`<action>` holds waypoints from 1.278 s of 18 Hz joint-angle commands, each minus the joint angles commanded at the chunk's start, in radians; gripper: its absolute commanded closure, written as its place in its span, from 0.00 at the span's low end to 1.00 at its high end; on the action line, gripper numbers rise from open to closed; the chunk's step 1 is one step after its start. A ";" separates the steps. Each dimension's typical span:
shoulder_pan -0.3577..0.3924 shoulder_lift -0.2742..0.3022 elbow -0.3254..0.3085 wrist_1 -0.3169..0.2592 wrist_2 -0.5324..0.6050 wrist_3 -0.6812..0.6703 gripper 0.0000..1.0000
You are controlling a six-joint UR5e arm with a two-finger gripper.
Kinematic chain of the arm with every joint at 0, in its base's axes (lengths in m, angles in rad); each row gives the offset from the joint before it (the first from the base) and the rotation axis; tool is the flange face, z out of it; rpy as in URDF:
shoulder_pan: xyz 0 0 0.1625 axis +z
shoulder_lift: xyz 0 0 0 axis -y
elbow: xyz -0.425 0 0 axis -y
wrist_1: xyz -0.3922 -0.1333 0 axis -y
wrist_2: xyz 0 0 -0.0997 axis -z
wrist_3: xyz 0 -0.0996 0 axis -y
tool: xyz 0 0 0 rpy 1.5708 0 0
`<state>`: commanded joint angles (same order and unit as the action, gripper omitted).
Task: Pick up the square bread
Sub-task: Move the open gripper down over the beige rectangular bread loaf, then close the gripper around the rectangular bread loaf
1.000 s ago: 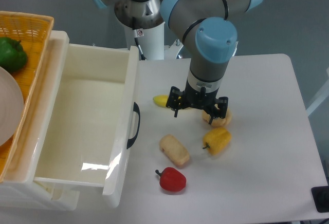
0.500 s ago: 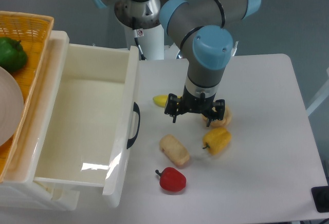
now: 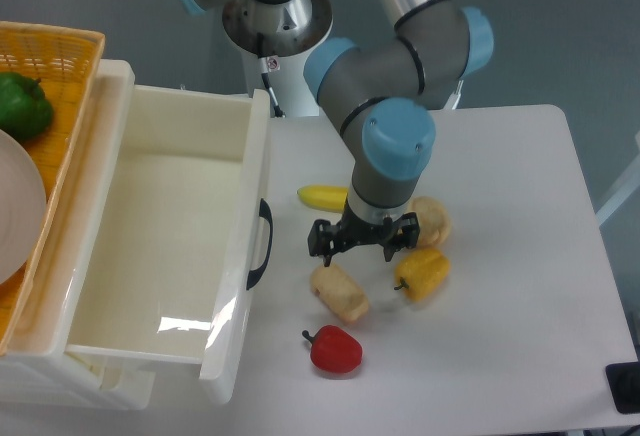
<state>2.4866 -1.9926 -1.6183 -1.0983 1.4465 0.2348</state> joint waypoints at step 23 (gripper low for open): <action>-0.051 -0.149 0.034 0.092 0.084 -0.167 0.00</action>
<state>2.4360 -2.1414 -1.5846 -1.0063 1.5308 0.0676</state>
